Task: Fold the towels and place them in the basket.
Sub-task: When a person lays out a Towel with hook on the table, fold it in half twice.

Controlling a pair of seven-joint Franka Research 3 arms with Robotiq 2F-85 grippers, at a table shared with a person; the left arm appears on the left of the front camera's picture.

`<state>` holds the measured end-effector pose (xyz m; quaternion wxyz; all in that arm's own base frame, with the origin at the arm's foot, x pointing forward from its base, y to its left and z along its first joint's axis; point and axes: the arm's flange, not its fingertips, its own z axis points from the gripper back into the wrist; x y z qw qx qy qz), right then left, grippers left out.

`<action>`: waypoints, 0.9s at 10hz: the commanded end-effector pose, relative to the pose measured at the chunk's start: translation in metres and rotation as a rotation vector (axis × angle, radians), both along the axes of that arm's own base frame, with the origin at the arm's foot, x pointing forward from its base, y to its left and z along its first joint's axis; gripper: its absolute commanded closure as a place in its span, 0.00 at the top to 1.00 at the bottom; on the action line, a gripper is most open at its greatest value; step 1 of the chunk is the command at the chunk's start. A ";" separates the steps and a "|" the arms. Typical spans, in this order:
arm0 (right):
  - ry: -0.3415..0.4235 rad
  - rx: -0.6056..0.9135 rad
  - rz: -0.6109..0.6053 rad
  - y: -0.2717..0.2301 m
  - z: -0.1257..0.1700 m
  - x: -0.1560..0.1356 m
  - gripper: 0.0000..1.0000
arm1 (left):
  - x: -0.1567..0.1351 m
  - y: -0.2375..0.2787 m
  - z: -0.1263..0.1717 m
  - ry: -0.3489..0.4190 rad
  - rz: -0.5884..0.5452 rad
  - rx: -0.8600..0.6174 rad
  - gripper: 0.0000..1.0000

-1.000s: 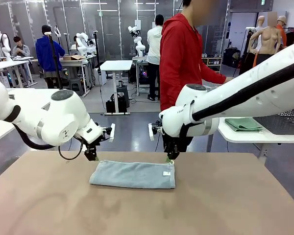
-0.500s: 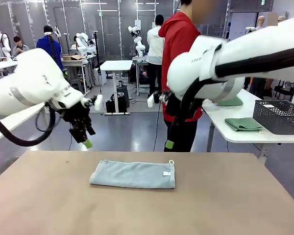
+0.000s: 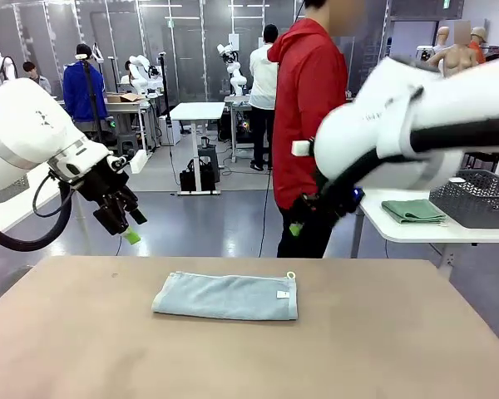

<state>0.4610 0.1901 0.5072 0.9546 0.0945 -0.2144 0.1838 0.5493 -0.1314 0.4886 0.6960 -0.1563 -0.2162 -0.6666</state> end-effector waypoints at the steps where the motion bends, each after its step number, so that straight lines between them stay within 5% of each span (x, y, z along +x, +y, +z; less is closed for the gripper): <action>1: 0.109 0.067 -0.239 -0.010 -0.022 -0.029 1.00 | -0.002 0.005 -0.007 0.006 -0.034 -0.069 0.91; 3: 0.245 0.140 -0.282 -0.015 -0.033 -0.034 1.00 | 0.000 0.018 -0.003 0.003 -0.035 -0.182 0.91; 7: 0.200 0.072 -0.256 -0.021 -0.043 -0.032 1.00 | -0.009 0.056 0.023 -0.008 0.011 -0.415 0.91; 9: 0.200 0.072 -0.256 -0.021 -0.043 -0.032 1.00 | -0.008 0.061 0.020 0.027 -0.002 -0.475 1.00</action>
